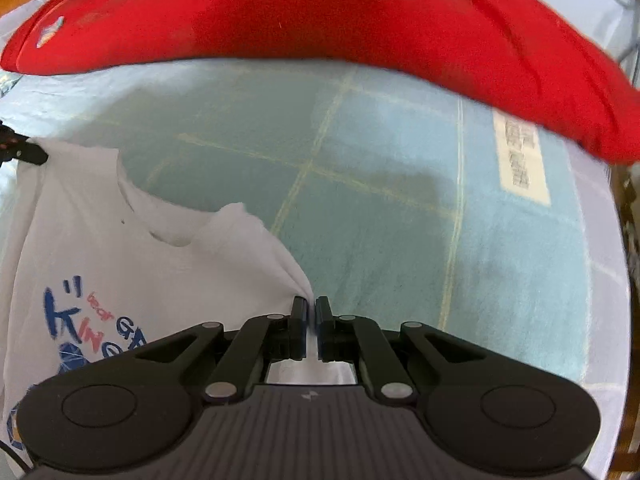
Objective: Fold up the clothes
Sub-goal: 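Lay the sweatshirt flat on the bed and open both grippers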
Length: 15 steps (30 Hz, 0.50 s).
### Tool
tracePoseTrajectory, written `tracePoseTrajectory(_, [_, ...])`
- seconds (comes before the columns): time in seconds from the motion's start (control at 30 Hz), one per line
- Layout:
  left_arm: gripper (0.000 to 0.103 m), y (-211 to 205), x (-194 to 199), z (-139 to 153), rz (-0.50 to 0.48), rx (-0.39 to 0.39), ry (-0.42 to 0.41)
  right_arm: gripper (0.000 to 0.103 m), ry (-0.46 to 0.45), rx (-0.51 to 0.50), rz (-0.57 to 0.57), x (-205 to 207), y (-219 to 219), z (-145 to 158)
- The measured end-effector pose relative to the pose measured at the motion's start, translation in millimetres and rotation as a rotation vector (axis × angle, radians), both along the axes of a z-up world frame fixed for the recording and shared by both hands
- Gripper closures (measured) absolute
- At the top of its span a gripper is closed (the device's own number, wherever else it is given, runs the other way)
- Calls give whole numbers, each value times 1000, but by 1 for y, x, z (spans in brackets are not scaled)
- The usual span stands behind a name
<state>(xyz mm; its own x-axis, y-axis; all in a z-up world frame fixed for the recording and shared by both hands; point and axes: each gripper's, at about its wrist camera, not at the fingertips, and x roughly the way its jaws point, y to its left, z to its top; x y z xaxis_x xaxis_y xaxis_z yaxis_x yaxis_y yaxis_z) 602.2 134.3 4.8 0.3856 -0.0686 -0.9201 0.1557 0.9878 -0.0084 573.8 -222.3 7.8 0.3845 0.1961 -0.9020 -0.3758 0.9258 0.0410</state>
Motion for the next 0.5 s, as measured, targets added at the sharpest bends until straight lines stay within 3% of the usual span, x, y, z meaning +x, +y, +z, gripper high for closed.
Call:
tracePoseTrajectory(0.03, [90,-1,-4,-1,-3,-5,9,88,4,0,-13,0,0,-3])
tracePoseTrajectory(0.1, [75,1,-14,-2,-9,-5,22,81,-2,7,-18,-9,0,-1])
tracePoseTrajectory(0.2, [61,6,-39,0,9,-23,48,60,-8,19,-19,-29,1,6])
tracePoseTrajectory(0.37, [53,15,-90,-5,83,-60,101,47,15,64,-25,-69,8,11])
tracePoseTrajectory(0.5, [53,19,-136,-14,161,-97,144,44,33,101,-29,-100,13,15])
